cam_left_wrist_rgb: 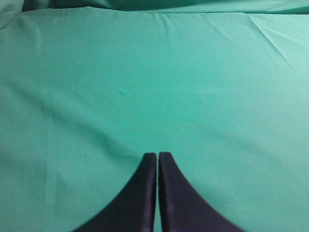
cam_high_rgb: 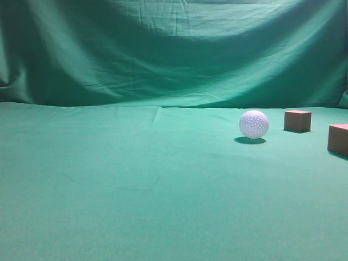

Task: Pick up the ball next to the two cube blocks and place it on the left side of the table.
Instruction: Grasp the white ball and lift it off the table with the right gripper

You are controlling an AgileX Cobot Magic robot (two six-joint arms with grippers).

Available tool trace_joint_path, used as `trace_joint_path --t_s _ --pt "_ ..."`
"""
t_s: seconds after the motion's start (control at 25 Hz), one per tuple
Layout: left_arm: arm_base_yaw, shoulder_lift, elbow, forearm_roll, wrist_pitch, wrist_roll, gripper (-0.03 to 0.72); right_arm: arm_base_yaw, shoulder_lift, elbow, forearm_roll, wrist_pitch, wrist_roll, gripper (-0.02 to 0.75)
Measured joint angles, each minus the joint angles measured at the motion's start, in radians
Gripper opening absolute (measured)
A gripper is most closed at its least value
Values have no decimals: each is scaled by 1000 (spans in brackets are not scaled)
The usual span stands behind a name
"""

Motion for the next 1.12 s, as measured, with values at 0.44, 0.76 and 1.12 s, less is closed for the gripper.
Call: trace_joint_path --t_s 0.44,0.76,1.12 --pt "0 0 0 0 0 0 0 0 0 0 -5 -6 -14 0" --pt "0 0 0 0 0 0 0 0 0 1 251 -353 2 0" --pt "0 0 0 0 0 0 0 90 140 -304 231 -74 -30 0"
